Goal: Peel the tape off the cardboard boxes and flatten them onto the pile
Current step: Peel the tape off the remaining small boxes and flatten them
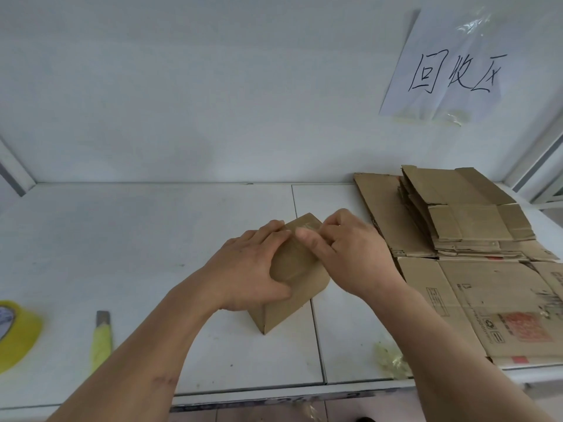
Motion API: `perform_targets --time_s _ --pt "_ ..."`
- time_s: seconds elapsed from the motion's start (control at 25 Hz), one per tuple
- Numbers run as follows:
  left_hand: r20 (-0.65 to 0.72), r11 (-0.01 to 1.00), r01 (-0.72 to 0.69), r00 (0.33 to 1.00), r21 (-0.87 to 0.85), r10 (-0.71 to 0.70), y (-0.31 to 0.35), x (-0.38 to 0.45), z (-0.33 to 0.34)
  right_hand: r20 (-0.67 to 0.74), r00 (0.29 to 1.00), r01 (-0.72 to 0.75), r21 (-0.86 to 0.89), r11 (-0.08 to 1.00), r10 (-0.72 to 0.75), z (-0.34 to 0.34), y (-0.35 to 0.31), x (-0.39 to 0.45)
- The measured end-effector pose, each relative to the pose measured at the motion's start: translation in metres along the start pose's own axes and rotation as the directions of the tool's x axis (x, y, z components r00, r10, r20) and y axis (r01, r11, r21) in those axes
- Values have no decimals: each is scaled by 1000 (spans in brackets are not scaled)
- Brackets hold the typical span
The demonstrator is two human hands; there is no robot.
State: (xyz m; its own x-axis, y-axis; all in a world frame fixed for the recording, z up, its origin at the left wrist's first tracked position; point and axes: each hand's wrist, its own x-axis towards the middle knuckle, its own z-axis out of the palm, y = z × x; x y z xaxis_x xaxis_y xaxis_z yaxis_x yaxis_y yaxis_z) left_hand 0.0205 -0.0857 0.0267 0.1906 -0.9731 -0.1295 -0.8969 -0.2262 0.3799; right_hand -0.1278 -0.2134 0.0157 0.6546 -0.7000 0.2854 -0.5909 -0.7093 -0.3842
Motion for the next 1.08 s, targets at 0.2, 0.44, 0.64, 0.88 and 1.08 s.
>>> perform_targets --time_s 0.2,0.44,0.64,0.88,1.08 --pt "-22 1000 3 1000 -6 -3 3 -2 3 4 1000 28 -133 991 -28 1 -4 9" --pt "-26 999 15 1000 -43 -16 5 0 2 -120 985 -124 6 992 124 -2 13 11" --pt "-23 1000 12 1000 -26 -12 5 1 3 -105 993 -66 -166 984 49 -1 -1 6" --pt "-3 999 14 1000 -47 -15 6 -1 2 -118 971 -193 137 972 210 -10 17 8" --pt "13 999 28 1000 -31 -28 12 -1 3 -80 987 -136 84 987 143 -3 10 -1"
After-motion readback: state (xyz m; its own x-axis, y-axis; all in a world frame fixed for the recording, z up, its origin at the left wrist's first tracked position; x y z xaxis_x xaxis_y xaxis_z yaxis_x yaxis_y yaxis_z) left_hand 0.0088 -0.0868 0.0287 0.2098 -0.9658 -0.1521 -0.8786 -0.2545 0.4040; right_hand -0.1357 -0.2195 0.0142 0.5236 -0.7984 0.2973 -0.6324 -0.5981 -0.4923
